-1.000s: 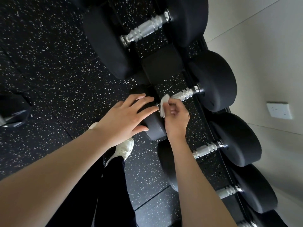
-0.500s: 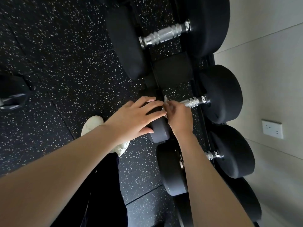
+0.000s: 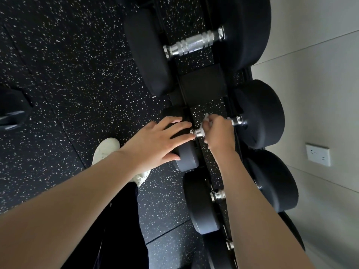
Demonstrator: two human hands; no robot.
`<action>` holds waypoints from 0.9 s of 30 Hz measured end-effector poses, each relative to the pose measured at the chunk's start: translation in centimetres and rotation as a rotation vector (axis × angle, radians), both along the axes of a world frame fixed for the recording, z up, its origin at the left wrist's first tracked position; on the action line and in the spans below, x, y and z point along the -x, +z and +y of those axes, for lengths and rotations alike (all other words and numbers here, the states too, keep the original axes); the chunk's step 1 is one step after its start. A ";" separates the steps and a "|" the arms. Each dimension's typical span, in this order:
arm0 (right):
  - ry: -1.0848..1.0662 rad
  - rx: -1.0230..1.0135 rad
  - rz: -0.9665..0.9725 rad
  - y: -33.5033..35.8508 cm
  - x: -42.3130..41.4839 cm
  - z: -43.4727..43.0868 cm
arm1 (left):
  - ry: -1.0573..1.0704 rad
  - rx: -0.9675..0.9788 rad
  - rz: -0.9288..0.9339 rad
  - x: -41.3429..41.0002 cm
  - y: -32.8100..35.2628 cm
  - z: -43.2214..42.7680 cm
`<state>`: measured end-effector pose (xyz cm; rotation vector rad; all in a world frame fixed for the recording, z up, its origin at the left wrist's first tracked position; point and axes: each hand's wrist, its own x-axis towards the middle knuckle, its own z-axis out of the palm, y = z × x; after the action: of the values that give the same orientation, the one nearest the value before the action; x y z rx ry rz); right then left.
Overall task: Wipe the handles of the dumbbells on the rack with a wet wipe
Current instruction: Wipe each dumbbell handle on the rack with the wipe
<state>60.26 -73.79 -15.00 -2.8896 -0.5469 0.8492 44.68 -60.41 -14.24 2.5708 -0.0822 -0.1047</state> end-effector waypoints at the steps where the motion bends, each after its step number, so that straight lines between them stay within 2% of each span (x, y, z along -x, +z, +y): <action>1: -0.007 -0.006 -0.018 0.3 -0.4 -0.2 | -0.002 -0.002 0.000 0.0 0.0 0.0; 9: -0.054 0.046 -0.283 2.1 -2.4 -1.3 | -0.006 0.003 -0.011 0.0 -0.2 0.1; 16: -0.210 -0.118 -0.395 1.3 -0.8 -2.5 | -0.018 -0.005 -0.004 0.1 -0.3 0.1; 27: -0.291 -0.377 -0.348 1.9 1.0 -4.2 | -0.036 -0.056 0.027 -0.3 0.9 -0.1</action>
<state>59.30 -78.02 -13.15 -2.6736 -0.2589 0.1783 44.93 -60.47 -13.38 2.6233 -0.1173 -0.1570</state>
